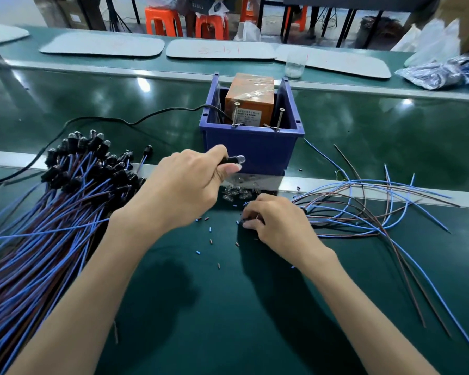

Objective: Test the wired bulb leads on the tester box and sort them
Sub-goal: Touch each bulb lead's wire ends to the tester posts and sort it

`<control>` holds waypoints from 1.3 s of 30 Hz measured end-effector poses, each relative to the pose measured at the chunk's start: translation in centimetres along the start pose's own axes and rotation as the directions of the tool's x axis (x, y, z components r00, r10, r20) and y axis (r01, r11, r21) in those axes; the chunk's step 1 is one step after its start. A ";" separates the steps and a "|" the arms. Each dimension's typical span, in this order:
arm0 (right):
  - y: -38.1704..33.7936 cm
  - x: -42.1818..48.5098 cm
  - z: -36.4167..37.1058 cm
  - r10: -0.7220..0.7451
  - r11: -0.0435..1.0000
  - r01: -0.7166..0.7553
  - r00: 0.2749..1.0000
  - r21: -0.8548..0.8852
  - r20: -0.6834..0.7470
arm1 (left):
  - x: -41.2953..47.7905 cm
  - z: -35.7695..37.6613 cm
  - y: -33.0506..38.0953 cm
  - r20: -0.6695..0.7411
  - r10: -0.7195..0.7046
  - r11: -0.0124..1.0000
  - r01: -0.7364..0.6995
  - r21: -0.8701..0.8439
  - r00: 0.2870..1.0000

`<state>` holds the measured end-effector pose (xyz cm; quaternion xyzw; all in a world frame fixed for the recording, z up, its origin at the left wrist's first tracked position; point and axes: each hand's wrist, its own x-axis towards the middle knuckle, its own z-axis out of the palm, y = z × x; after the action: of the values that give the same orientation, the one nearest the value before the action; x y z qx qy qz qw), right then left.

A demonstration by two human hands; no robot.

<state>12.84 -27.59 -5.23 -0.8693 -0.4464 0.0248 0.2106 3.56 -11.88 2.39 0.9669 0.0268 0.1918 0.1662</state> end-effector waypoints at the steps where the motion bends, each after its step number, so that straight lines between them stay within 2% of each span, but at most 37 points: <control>1: 0.0 0.1 0.0 0.003 1.000 -0.003 1.000 0.008 0.000 | 0.0 0.1 0.0 0.004 0.001 1.000 0.000 -0.011 1.000; 3: 0.3 0.2 -0.4 -0.012 0.996 0.014 1.000 0.087 -0.020 | -0.1 0.2 0.0 0.011 -0.002 1.000 0.002 -0.019 1.000; 5: 0.9 0.2 -1.3 0.008 0.984 0.013 0.993 0.176 -0.120 | 0.0 0.5 -0.1 0.022 -0.006 1.000 0.006 -0.028 1.000; 7: 2.3 0.2 -2.4 0.085 0.980 -0.039 0.969 0.194 -0.233 | 0.0 0.8 -0.2 0.042 -0.014 1.000 0.015 -0.025 0.999; 10: 5.3 -0.2 -3.9 0.276 0.954 -0.209 0.890 0.214 -0.362 | -0.1 1.7 -0.2 0.084 0.005 0.999 -0.001 -0.037 0.996; 13: 7.9 -0.6 -5.2 0.399 0.915 -0.374 0.799 0.148 -0.449 | -0.2 2.4 0.0 0.140 0.030 0.998 -0.024 -0.050 0.990; 17: 10.2 -1.8 -7.1 0.479 0.829 -0.559 0.696 0.014 -0.535 | -0.4 3.1 0.1 0.225 0.016 0.999 -0.006 -0.047 0.974; 19: 10.6 -2.4 -7.6 0.557 0.750 -0.662 0.647 -0.019 -0.521 | -0.5 3.2 0.2 0.245 0.011 0.999 0.001 -0.051 0.970; 21: 10.2 -2.6 -7.6 0.614 0.686 -0.724 0.628 -0.069 -0.478 | -0.5 3.4 0.3 0.251 0.013 0.998 0.004 -0.065 0.968; 22: 9.7 -2.4 -7.6 0.605 0.690 -0.717 0.645 -0.098 -0.467 | -0.5 3.5 0.4 0.250 0.020 0.997 -0.001 -0.074 0.968; 23: 8.8 -2.1 -7.6 0.558 0.739 -0.664 0.697 -0.113 -0.451 | -0.5 3.6 0.5 0.245 0.031 0.996 -0.011 -0.084 0.969; 24: 7.7 -1.8 -7.5 0.472 0.833 -0.547 0.778 -0.077 -0.415 | -0.4 3.7 0.7 0.242 0.040 0.995 -0.018 -0.093 0.969; 25: 6.2 -1.4 -7.3 0.371 0.923 -0.384 0.859 0.035 -0.351 | -0.4 3.8 0.9 0.240 0.050 0.995 -0.026 -0.101 0.970; 26: 4.5 -1.2 -7.1 0.280 0.950 -0.230 0.927 0.211 -0.251 | -0.4 3.8 1.2 0.238 0.060 0.993 -0.034 -0.113 0.969; 28: 1.1 -1.2 -6.5 0.100 0.865 -0.066 0.994 0.498 -0.042 | -0.4 3.8 1.6 0.200 0.087 0.985 -0.054 -0.165 0.976; 30: -0.6 -1.1 -5.4 -0.014 0.829 0.006 1.000 0.559 0.009 | -0.5 3.8 1.9 0.134 0.093 0.978 -0.065 -0.198 0.987; 32: -1.2 -1.0 -4.7 -0.017 0.822 0.055 0.997 0.566 -0.072 | -0.6 3.7 2.0 0.081 0.069 0.979 -0.052 -0.198 0.994; 34: -1.1 -0.8 -4.6 0.084 0.788 0.033 0.984 0.615 -0.160 | -0.4 3.5 2.3 -0.004 0.067 0.981 -0.067 -0.182 0.998; 36: -1.0 -0.6 -5.1 0.201 0.766 -0.004 0.951 0.643 -0.234 | -0.3 3.0 2.7 -0.175 0.111 0.980 -0.137 -0.147 0.978; 37: -0.9 -0.6 -5.4 0.248 0.719 0.000 0.934 0.695 -0.256 | -0.4 2.7 2.9 -0.259 0.127 0.968 -0.177 -0.176 0.957; 38: -0.8 -0.6 -5.7 0.288 0.635 0.026 0.919 0.772 -0.268 | -0.6 2.5 3.2 -0.282 0.119 0.942 -0.198 -0.272 0.952; 39: -0.8 -0.6 -6.0 0.320 0.530 0.069 0.907 0.845 -0.275 | -0.7 2.3 3.5 -0.218 0.060 0.895 -0.149 -0.420 0.974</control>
<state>13.26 -29.73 0.46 -0.6766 -0.2611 0.0739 0.6845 3.70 -15.96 1.27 0.8815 -0.0522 0.2975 0.3630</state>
